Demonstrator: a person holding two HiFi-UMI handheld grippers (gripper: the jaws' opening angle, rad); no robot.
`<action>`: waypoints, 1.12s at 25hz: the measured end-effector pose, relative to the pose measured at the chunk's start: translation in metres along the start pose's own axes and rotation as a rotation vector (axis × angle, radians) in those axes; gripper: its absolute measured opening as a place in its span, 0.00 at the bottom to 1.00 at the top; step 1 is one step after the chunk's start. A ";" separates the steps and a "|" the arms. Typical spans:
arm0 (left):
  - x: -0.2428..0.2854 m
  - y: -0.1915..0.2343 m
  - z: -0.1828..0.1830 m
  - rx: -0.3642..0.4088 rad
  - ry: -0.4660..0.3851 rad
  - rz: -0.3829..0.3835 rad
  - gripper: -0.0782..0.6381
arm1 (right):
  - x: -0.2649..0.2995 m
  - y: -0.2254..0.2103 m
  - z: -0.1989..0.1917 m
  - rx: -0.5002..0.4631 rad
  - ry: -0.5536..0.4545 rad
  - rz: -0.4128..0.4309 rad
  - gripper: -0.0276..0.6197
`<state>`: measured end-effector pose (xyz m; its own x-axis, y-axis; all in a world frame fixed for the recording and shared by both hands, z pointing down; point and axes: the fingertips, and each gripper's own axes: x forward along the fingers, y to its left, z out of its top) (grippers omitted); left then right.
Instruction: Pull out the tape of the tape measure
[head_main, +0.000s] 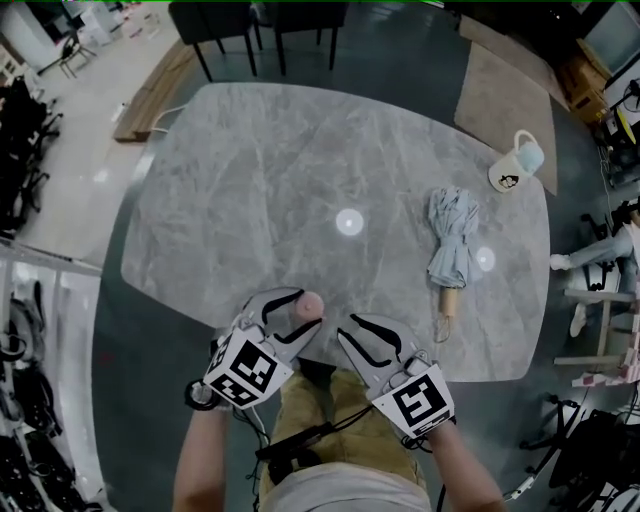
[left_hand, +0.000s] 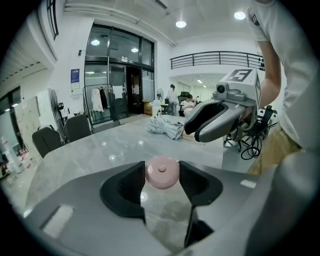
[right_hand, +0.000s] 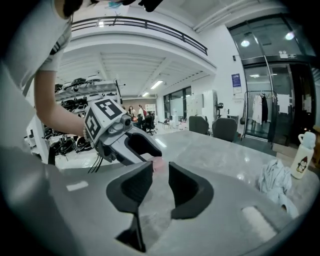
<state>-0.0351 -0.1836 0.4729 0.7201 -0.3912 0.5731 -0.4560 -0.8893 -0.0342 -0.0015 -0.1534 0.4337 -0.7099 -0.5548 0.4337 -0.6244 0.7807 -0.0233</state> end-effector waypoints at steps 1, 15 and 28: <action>-0.004 -0.002 0.004 0.005 -0.001 -0.003 0.43 | -0.002 0.002 0.004 -0.016 -0.004 0.005 0.18; -0.047 -0.024 0.045 0.060 -0.038 0.015 0.43 | -0.012 0.034 0.026 -0.336 0.010 0.098 0.15; -0.059 -0.028 0.054 0.131 -0.019 0.033 0.43 | -0.013 0.046 0.033 -0.429 -0.006 0.145 0.05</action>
<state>-0.0363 -0.1484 0.3961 0.7161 -0.4236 0.5548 -0.4077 -0.8990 -0.1601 -0.0319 -0.1196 0.3972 -0.7831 -0.4312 0.4480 -0.3277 0.8985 0.2921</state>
